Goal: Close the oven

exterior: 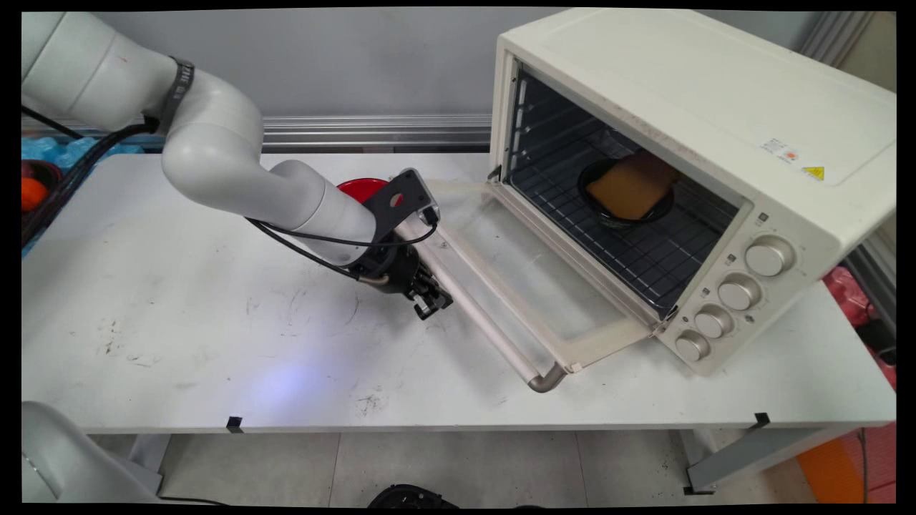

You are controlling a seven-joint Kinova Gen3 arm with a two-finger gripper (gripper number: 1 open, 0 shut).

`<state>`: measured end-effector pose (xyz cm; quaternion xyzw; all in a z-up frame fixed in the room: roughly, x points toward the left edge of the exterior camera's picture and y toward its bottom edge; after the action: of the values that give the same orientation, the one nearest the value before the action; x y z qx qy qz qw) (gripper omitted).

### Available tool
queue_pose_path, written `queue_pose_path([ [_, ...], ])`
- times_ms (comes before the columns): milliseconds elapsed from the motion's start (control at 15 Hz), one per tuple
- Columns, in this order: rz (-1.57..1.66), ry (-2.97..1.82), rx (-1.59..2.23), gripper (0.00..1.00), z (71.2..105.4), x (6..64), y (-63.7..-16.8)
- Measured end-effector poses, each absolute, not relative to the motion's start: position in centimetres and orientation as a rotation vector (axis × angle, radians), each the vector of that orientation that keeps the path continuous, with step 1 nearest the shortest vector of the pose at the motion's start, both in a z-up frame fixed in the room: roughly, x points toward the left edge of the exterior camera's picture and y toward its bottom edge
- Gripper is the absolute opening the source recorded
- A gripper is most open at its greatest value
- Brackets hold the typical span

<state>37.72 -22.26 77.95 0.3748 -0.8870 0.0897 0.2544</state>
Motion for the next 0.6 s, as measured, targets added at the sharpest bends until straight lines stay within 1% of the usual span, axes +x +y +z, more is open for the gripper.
queue_pose_path([
  [267, 0.266, -2.396, 1.006, 0.00, 78.3, 37.8, -23.2],
  [600, 0.307, -2.361, 0.983, 0.00, 79.7, 37.3, -24.2],
])
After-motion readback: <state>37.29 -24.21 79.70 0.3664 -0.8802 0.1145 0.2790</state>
